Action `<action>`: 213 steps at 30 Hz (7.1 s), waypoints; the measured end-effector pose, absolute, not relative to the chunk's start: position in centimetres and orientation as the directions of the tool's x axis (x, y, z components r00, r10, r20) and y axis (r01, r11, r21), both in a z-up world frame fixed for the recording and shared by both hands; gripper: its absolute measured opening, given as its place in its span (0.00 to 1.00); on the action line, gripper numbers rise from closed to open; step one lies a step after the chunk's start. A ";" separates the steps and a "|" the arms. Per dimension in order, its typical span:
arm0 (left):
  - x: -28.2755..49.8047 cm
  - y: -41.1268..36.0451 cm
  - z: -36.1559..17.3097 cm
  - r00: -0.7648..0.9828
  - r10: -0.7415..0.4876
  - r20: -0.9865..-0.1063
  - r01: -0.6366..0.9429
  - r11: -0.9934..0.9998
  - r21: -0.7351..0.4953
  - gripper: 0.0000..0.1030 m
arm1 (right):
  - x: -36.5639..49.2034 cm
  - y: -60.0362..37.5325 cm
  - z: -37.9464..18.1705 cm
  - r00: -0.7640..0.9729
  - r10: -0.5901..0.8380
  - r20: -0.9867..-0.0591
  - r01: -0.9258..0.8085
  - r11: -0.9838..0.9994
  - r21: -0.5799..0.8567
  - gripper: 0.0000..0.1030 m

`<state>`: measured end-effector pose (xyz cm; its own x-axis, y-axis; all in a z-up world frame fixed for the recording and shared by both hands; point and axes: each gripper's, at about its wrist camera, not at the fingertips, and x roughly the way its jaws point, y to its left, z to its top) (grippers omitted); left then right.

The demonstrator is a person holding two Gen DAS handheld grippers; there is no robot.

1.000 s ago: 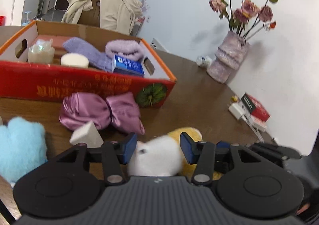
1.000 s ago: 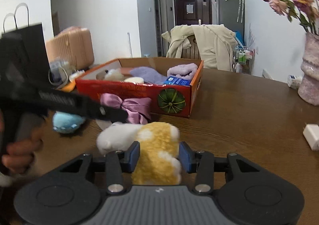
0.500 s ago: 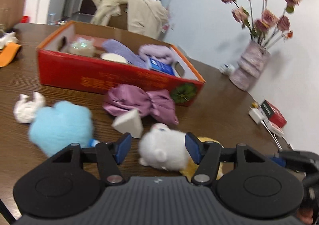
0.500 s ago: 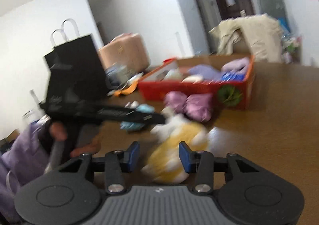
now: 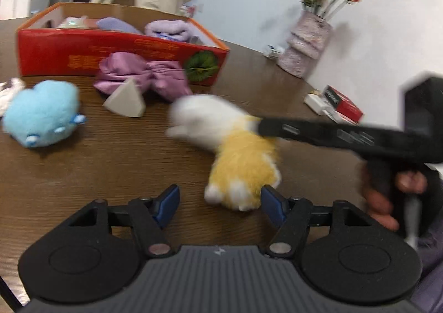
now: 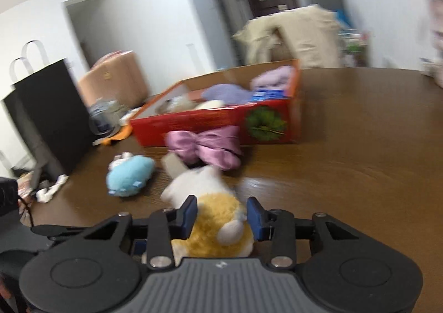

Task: Organize soft objects
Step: 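Lift the plush sheep and carry it into the box, then open both grippers to release the plush sheep in the box, then withdraw and move toward the white tissue and white triangle sponge, then close the left gripper on the white tissue while the right gripper closes on the triangle sponge, then carry the tissue and triangle sponge over the box, then open both grippers to drop the tissue and sponge into the box, then withdraw both grippers from the box toward the pink satin bow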

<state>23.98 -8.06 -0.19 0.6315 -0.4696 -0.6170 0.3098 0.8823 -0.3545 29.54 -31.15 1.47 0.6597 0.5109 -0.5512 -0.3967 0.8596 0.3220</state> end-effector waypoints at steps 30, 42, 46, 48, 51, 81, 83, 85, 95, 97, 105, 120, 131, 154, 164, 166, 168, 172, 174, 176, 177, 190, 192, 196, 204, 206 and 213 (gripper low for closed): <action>37.9 -4.9 8.8 0.735 -0.506 -0.451 0.261 0.825 -0.502 0.47 | 38.3 -29.4 9.0 0.742 0.552 -0.381 -0.391 0.817 0.424 0.34; 48.6 -2.7 5.2 0.638 -0.492 -0.593 0.198 0.848 -0.491 0.47 | 49.8 -26.0 5.8 0.644 0.506 -0.574 -0.232 0.844 0.483 0.35; 49.7 -4.2 4.0 0.624 -0.510 -0.593 0.212 0.840 -0.500 0.47 | 49.9 -25.1 6.3 0.689 0.414 -0.594 -0.257 0.907 0.335 0.31; 49.8 -4.6 3.6 0.619 -0.523 -0.586 0.223 0.833 -0.507 0.47 | 50.1 -25.2 6.0 0.704 0.392 -0.592 -0.259 0.918 0.300 0.30; 49.8 -5.2 2.8 0.616 -0.523 -0.589 0.247 0.838 -0.487 0.47 | 49.7 -25.5 5.7 0.719 0.371 -0.587 -0.265 0.928 0.262 0.26; 26.6 1.8 13.1 0.902 -0.116 -0.415 0.068 0.990 -0.127 0.89 | 35.2 -29.1 13.8 0.820 0.415 -0.395 -0.411 0.906 0.099 0.44; 23.9 1.4 12.5 0.914 -0.102 -0.392 0.053 0.990 -0.132 0.92 | 32.8 -29.1 13.9 0.824 0.438 -0.360 -0.439 0.895 0.085 0.50; 21.6 1.0 11.4 0.918 -0.085 -0.386 0.033 0.990 -0.138 0.92 | 30.3 -29.1 13.5 0.823 0.460 -0.333 -0.466 0.882 0.068 0.54; 16.3 0.0 6.5 0.892 -0.056 -0.448 -0.027 0.984 -0.176 0.93 | 21.8 -27.0 8.8 0.773 0.536 -0.338 -0.571 0.821 -0.006 0.62; 16.6 0.5 6.4 0.892 -0.037 -0.450 -0.049 0.983 -0.178 0.93 | 21.5 -26.4 8.3 0.761 0.545 -0.351 -0.582 0.813 0.000 0.62; 21.2 3.2 4.7 0.873 -0.008 -0.488 -0.105 0.974 -0.202 0.87 | 24.4 -23.5 5.0 0.728 0.528 -0.438 -0.569 0.821 0.045 0.61; 33.0 7.9 -0.7 0.783 -0.043 -0.621 -0.155 0.953 -0.261 0.30 | 34.4 -16.3 -0.1 0.688 0.460 -0.561 -0.529 0.847 0.047 0.30; 29.7 7.3 2.8 0.838 -0.039 -0.545 -0.135 0.952 -0.276 0.27 | 31.8 -17.7 1.5 0.679 0.499 -0.538 -0.566 0.823 0.049 0.18; 35.8 -0.2 7.1 0.870 -0.062 -0.488 0.004 0.993 -0.119 0.27 | 35.8 -24.4 8.5 0.751 0.526 -0.398 -0.546 0.835 0.074 0.18; 43.9 1.4 3.1 0.804 -0.037 -0.593 0.009 0.999 -0.050 0.27 | 53.4 -16.1 6.6 0.615 0.573 -0.541 -0.584 0.792 0.175 0.19; 44.5 1.6 2.9 0.802 -0.037 -0.596 0.015 0.999 -0.041 0.27 | 55.2 -14.4 5.4 0.590 0.569 -0.573 -0.586 0.790 0.182 0.19; 45.0 1.9 2.5 0.808 -0.023 -0.589 0.013 1.000 -0.021 0.27 | 56.3 -13.1 4.3 0.559 0.574 -0.599 -0.594 0.780 0.194 0.20; 45.6 3.1 2.6 0.817 -0.041 -0.575 0.010 0.998 -0.058 0.31 | 57.2 -11.8 3.2 0.536 0.560 -0.632 -0.557 0.797 0.234 0.32; 45.7 3.3 2.9 0.814 -0.072 -0.576 0.025 0.996 -0.089 0.45 | 57.5 -11.8 3.6 0.539 0.565 -0.624 -0.541 0.801 0.258 0.56; 45.6 3.0 3.3 0.815 -0.058 -0.576 0.017 0.997 -0.076 0.52 | 57.9 -12.2 4.0 0.559 0.588 -0.585 -0.515 0.799 0.310 0.64; 45.4 3.0 3.5 0.820 -0.040 -0.571 0.003 0.998 -0.066 0.54 | 58.0 -12.5 4.2 0.560 0.591 -0.581 -0.510 0.798 0.320 0.63; 35.8 4.1 10.5 0.902 -0.006 -0.432 -0.030 0.996 -0.078 0.74 | 49.8 -18.8 11.5 0.660 0.567 -0.493 -0.535 0.815 0.222 0.63; 33.0 3.7 11.2 0.913 -0.012 -0.409 -0.022 0.997 -0.080 0.78 | 47.3 -20.1 12.4 0.678 0.560 -0.476 -0.536 0.820 0.201 0.63; 28.0 2.6 11.7 0.923 -0.029 -0.383 -0.007 0.996 -0.092 0.80 | 41.0 -22.7 13.2 0.707 0.559 -0.433 -0.554 0.818 0.151 0.67; 19.8 -0.2 9.6 0.921 -0.068 -0.383 0.015 0.990 -0.142 0.86 | 29.2 -26.1 11.6 0.766 0.525 -0.370 -0.539 0.839 0.074 0.75; 18.6 -0.9 8.8 0.913 -0.086 -0.398 0.026 0.988 -0.153 0.86 | 27.2 -26.6 10.7 0.769 0.517 -0.376 -0.532 0.843 0.071 0.75; 16.5 -2.0 7.1 0.898 -0.082 -0.432 0.020 0.989 -0.147 0.86 | 22.3 -28.7 7.8 0.747 0.528 -0.404 -0.517 0.843 0.146 0.75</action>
